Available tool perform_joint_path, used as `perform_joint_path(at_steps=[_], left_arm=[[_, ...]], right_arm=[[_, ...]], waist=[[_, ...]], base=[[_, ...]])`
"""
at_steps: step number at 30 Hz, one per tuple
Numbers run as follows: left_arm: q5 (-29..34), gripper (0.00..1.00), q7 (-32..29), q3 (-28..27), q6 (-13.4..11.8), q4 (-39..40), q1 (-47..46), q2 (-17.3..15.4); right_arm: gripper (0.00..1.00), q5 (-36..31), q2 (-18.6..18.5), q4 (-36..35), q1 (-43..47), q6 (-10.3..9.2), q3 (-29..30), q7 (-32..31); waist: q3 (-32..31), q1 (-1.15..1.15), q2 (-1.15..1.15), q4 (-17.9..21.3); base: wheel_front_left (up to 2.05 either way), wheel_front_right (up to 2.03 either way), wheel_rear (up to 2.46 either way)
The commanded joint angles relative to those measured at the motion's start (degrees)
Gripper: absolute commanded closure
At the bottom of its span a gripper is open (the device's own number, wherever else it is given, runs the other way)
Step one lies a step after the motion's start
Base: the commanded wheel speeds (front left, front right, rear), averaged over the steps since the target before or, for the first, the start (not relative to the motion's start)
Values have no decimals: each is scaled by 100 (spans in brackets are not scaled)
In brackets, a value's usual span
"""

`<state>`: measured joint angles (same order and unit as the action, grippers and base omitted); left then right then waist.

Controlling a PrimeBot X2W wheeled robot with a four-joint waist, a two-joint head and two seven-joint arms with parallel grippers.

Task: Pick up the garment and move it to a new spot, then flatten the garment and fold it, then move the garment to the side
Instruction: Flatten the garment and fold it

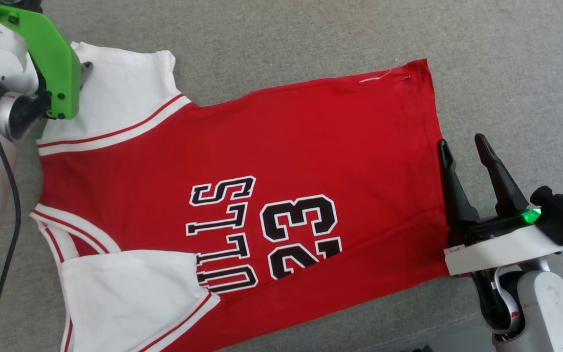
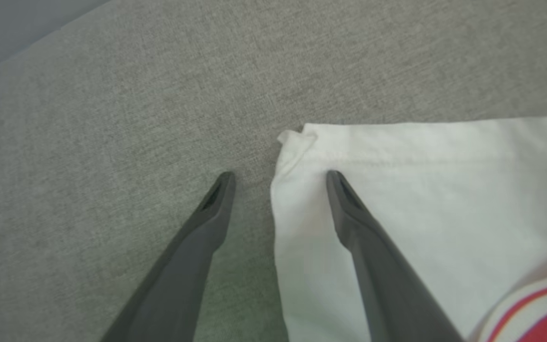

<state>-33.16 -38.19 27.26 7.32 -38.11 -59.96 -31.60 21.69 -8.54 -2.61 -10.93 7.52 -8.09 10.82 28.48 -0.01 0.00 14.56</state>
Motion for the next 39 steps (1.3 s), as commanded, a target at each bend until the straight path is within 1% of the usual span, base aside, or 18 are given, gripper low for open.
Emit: perform_joint_path(at_steps=[1,6,7,9,10,16,19,26,30,34,39], left_arm=[[4,0,50,51,16,-82,-141,-55],[-112,0,-113,167,16,-512,-254,-57],[-193,100,-263,177,16,-605,-244,-15],[-348,100,-556,212,16,-707,-241,65],[-389,100,-524,211,16,-673,-266,88],[-440,100,-33,142,-3,-689,-261,214],[-546,100,364,28,-39,-717,-157,350],[-715,100,865,-27,-19,-528,156,472],[-892,100,876,-74,-34,-193,356,556],[-1147,100,477,-85,-134,329,682,624],[-1192,100,300,-68,-437,1573,1136,550]], right_arm=[[0,47,25,33,-107,-3,-54,34],[0,181,52,83,-158,-3,-76,68],[0,193,47,83,-166,-3,-70,67],[0,205,28,75,-180,-3,-58,57],[0,217,27,64,-188,-3,-45,48],[0,195,-17,79,-208,-3,-28,-3],[0,178,-51,135,-144,-3,32,-51],[0,190,-265,193,24,-3,154,-330],[0,112,-509,195,54,-3,235,-800],[0,241,-810,188,58,-3,329,-1737],[0,276,-1371,3,-147,-3,406,-3075]], waist=[[127,1,0,100],[196,1,0,105],[197,1,0,98],[197,1,0,77],[207,1,0,65],[102,1,0,-10],[-117,1,0,-101],[-677,1,0,-346],[-894,1,0,-544],[-1028,1,0,-747],[-1030,1,0,-982]], base=[[0,0,0],[0,0,0],[0,0,0],[0,0,0],[0,0,0],[0,0,0],[0,0,0],[0,0,0],[0,0,0],[0,0,0],[0,0,0]])
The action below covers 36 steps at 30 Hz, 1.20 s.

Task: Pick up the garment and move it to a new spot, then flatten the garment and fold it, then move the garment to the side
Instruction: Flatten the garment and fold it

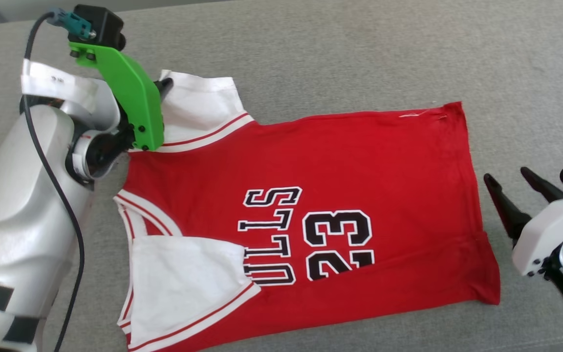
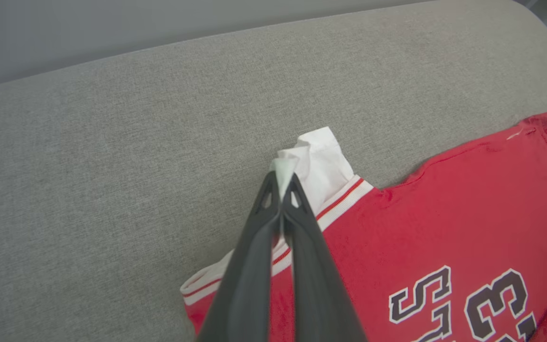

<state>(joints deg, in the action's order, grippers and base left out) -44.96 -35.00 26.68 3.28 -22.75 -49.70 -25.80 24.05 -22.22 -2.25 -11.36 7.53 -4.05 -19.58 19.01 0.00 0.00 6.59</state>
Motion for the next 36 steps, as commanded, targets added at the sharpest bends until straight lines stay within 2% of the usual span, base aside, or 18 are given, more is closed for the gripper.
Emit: perform_joint_path(at_steps=[1,8,14,24,36], left_arm=[[-11,100,-30,-19,-104,271,200,-55],[-71,100,-260,-56,-678,1959,986,-235],[-25,100,-345,-48,-1030,2890,1442,-338],[121,100,-296,78,-1128,3521,1537,-314],[177,100,-189,165,-1038,3449,1520,-310]], right_arm=[[0,83,-78,-42,-179,-4,10,-257],[0,366,-456,119,-1002,-4,-58,-1826],[0,476,-593,533,-1609,-4,-53,-2850],[0,257,-873,1159,-2326,-4,-139,-3061],[0,353,-988,1720,-2444,-4,-659,-2910]], waist=[[-72,0,0,-223],[121,0,0,-493],[346,0,0,-778],[670,0,0,-1179],[812,0,0,-1344]], base=[[0,0,0],[0,0,0],[0,0,0],[0,0,0],[0,0,0]])
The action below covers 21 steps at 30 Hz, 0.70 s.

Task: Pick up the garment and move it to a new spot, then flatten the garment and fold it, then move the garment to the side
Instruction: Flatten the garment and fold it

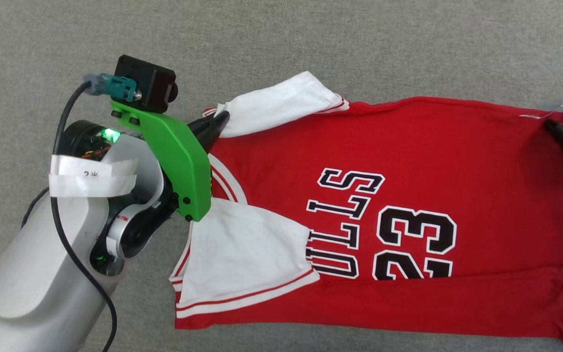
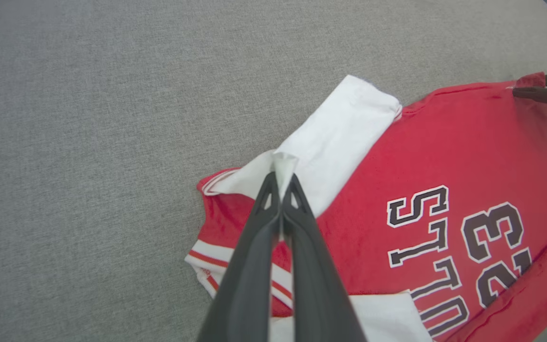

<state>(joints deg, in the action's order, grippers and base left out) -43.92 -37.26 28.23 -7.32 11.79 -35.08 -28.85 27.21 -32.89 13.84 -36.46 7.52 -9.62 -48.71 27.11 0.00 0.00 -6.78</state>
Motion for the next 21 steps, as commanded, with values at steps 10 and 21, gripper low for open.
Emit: perform_joint_path(at_steps=[10,21], left_arm=[[58,100,340,-53,39,-360,223,0],[-91,100,642,-164,-44,-576,825,-57]], right_arm=[[100,376,38,451,69,-3,-215,1197],[100,917,89,554,765,-3,23,2252]], waist=[[-361,0,0,63],[-1037,0,0,181]], base=[[0,0,0],[0,0,0]])
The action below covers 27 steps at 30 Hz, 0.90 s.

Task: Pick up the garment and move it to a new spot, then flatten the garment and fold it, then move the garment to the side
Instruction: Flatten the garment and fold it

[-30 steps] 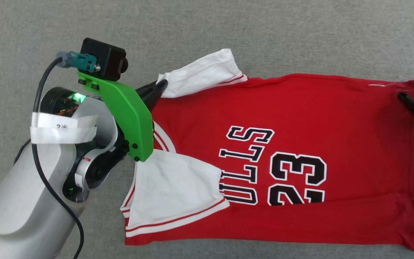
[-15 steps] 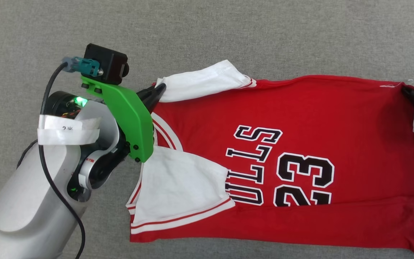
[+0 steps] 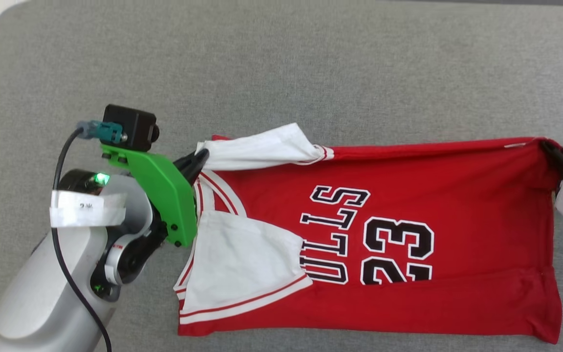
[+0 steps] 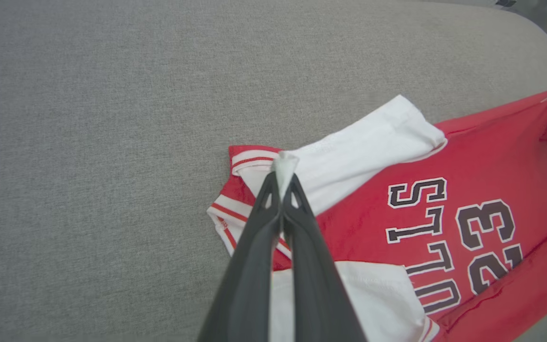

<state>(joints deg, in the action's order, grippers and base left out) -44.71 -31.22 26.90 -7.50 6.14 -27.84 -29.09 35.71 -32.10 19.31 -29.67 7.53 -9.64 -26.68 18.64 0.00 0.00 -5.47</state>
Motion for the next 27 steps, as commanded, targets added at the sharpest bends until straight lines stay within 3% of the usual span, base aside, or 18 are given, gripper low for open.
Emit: perform_joint_path(at_steps=[1,16,27], left_arm=[[-40,100,63,-35,-37,-10,187,-29],[-226,100,276,67,-233,50,1335,-64],[-191,100,171,299,-430,-8,2042,-206]], right_arm=[[100,138,28,-13,193,-4,59,132],[100,730,65,-625,1804,-4,157,992],[100,945,-165,-1020,2596,-4,-5,865]], waist=[[-247,0,0,50],[-847,0,0,-22],[-1077,0,0,0]], base=[[0,0,0],[0,0,0],[0,0,0]])
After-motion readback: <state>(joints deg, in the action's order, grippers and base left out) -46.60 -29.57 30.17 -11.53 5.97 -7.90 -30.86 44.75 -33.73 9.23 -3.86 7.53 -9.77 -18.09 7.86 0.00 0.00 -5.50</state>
